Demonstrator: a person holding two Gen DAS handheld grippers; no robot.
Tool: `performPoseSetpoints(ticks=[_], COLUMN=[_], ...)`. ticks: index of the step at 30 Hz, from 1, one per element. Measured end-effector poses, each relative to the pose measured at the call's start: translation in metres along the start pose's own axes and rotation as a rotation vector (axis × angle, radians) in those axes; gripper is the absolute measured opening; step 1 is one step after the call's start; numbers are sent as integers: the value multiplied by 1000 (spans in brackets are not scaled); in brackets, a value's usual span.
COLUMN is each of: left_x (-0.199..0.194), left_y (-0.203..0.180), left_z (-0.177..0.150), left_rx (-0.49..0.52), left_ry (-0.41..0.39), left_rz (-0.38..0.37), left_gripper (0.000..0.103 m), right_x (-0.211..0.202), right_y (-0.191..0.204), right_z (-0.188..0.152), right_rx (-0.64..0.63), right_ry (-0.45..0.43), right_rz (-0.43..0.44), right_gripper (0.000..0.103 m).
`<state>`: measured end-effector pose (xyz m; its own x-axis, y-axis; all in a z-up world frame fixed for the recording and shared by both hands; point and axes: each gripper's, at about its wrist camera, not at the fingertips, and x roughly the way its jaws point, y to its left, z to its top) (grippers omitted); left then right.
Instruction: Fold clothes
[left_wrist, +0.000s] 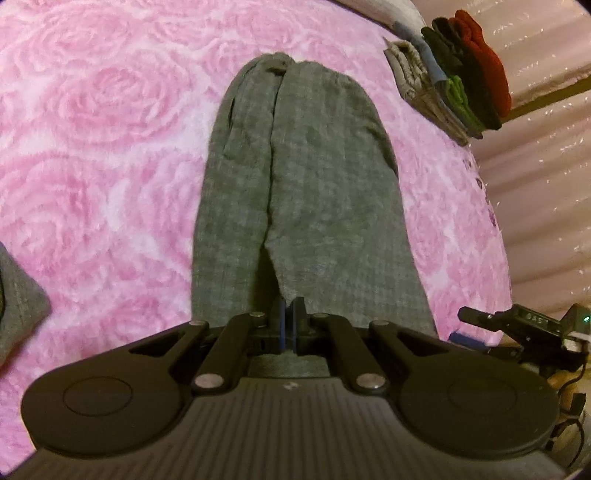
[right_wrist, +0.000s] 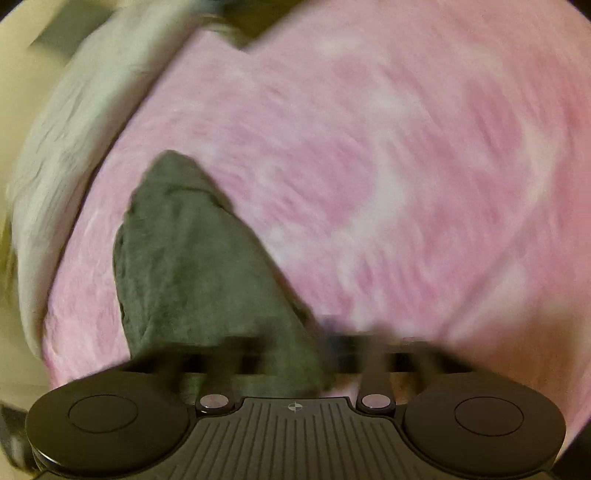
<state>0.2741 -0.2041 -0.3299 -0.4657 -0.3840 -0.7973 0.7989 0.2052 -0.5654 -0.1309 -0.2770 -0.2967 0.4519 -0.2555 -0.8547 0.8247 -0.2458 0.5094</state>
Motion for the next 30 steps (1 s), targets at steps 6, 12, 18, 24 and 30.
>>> performPoseSetpoints(ticks=[6,12,18,24,30], left_x=[0,1,-47,-10,8], left_y=[2,3,-2,18,26], left_z=[4,7,3,-32,-37], left_rx=[3,7,101,111,97], left_ry=[2,3,-101,5,73], left_rz=[-17,-34,-49,62,125], left_gripper=[1,1,1,0,0], right_x=[15,6,-40,12,20], right_y=[-51,-55,0,-12,-1], right_z=[-20,-13,-14,-36,-42], right_rx=[371,498,164,77,-70], right_ry=[71,-34,-141,-51,-61], right_rz=[107,213,281,26,-83], right_gripper=[46,3,2,3,3])
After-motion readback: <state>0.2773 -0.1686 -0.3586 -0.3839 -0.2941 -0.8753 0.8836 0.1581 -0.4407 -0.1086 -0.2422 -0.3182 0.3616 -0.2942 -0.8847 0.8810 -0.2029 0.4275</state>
